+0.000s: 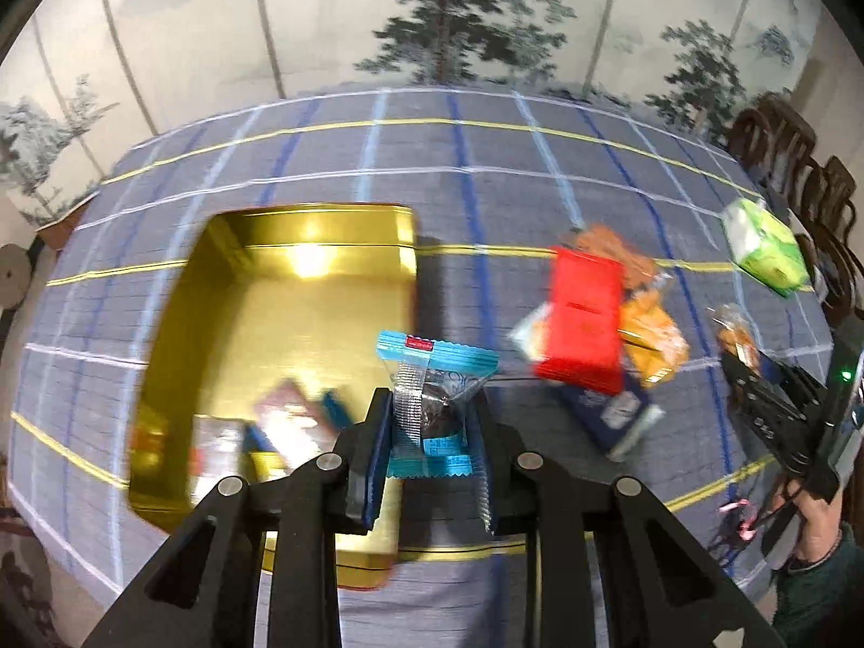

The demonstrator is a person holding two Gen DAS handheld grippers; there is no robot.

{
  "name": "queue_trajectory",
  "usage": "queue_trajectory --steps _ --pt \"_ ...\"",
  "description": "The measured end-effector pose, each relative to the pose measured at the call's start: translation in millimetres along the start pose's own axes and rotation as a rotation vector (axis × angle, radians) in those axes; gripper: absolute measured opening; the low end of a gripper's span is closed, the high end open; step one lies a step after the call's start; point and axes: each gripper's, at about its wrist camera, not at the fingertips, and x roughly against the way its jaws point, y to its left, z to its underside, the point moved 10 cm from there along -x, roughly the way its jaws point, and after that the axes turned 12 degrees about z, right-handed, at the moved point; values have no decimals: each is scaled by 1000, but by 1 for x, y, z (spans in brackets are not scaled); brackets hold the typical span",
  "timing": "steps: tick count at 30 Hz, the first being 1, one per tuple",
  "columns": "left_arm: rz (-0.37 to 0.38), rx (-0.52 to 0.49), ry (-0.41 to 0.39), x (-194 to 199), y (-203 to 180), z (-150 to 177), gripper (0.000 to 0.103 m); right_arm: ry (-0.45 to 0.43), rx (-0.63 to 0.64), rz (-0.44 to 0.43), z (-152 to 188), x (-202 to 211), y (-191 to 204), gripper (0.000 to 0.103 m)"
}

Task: Organize snacks
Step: 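Carry the blue-labelled packet into the tin and open the left tool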

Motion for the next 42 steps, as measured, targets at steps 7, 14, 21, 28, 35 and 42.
queue_trajectory --steps 7,14,21,28,35,42 --pt "-77 87 2 14 65 10 24 -1 2 3 0 0 0 38" --pt "-145 124 36 17 107 28 24 -1 3 4 0 0 0 38" --pt "-172 127 69 14 128 42 24 -2 5 10 0 1 0 38" --pt "-160 142 88 7 137 52 25 -1 3 11 0 2 0 38" --pt "-152 142 79 6 140 54 26 10 -7 33 -1 1 -3 38" --pt "-129 157 61 6 140 54 39 25 -1 64 -3 -1 -5 37"
